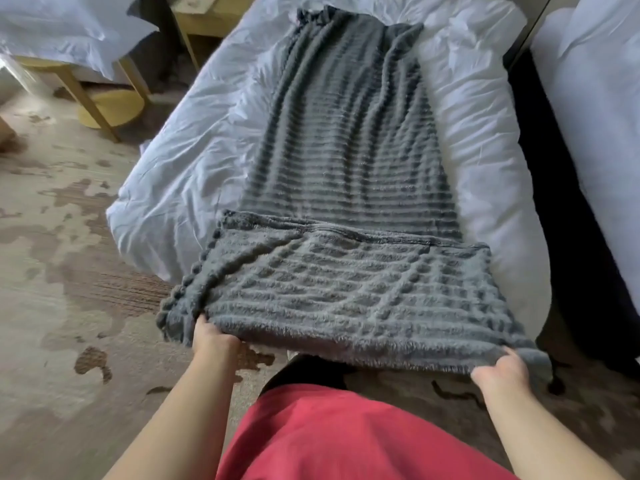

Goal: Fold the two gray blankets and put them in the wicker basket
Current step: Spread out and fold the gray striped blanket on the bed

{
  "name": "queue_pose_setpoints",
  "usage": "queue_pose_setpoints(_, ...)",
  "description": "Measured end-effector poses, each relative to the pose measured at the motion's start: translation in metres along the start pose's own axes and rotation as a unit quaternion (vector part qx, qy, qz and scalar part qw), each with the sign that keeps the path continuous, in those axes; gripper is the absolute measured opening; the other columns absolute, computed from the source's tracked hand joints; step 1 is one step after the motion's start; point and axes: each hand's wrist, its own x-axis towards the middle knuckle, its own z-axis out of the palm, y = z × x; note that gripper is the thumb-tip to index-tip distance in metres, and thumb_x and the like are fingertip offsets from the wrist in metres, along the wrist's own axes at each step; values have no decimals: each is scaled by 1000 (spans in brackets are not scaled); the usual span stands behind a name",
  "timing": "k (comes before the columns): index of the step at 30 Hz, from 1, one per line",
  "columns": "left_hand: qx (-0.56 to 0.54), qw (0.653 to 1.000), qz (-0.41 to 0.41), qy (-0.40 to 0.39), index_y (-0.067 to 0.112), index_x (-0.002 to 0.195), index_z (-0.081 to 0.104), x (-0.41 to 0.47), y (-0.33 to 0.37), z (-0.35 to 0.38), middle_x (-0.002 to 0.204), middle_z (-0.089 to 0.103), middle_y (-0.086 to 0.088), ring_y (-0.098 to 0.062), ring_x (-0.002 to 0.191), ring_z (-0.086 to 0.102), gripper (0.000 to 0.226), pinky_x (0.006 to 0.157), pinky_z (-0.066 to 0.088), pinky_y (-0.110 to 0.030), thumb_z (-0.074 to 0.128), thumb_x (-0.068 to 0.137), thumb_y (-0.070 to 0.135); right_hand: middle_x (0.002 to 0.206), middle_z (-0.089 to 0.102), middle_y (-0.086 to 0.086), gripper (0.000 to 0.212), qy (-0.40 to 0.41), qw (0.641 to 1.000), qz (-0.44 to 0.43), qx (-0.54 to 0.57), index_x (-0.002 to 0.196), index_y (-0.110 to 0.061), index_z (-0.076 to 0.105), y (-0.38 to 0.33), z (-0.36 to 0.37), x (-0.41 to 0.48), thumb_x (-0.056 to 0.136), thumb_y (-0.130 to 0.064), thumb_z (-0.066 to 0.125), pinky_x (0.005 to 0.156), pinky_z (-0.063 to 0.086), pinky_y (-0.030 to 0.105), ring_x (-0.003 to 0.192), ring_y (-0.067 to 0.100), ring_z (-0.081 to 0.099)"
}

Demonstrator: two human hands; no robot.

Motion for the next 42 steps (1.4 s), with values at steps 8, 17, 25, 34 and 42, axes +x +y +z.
queue_pose_setpoints(8,-108,990,10,-88,15,123,61,-48,44,16,123,63,-9,-33,110,60,39,97,43,-60,59,90,36,146,42,3,45,-77,990,-102,-54,135,-26,48,-34,21,-42,90,-28,54,106,39,39,133,26,43)
queue_pose_setpoints(17,-91,995,-10,-26,11,125,58,-51,26,-69,130,60,-8,-31,116,58,39,100,42,-55,56,93,34,146,45,3,42,-22,995,-60,-78,136,-21,48,10,-81,-33,95,-26,49,106,36,34,131,21,45)
queue_pose_setpoints(25,-37,998,-49,5,12,135,50,-50,16,-126,141,50,-13,-38,129,45,49,106,21,-66,52,94,40,141,50,4,19,-7,994,-50,-95,110,-19,59,34,-133,-29,95,-25,47,107,35,35,130,22,47)
queue_pose_setpoints(34,-96,992,-64,-48,13,119,61,-49,30,-91,122,64,-9,-31,108,60,35,101,44,-47,57,89,31,101,66,3,12,-127,991,-47,-18,94,-22,65,21,-92,-34,84,-27,62,98,45,42,104,25,61)
queue_pose_setpoints(42,-131,978,-31,-162,15,94,70,-32,61,46,83,75,-7,-23,70,73,24,57,57,-34,69,71,20,114,65,15,42,-206,977,-11,62,113,-16,59,-9,59,-14,72,-24,68,98,46,49,106,35,60)
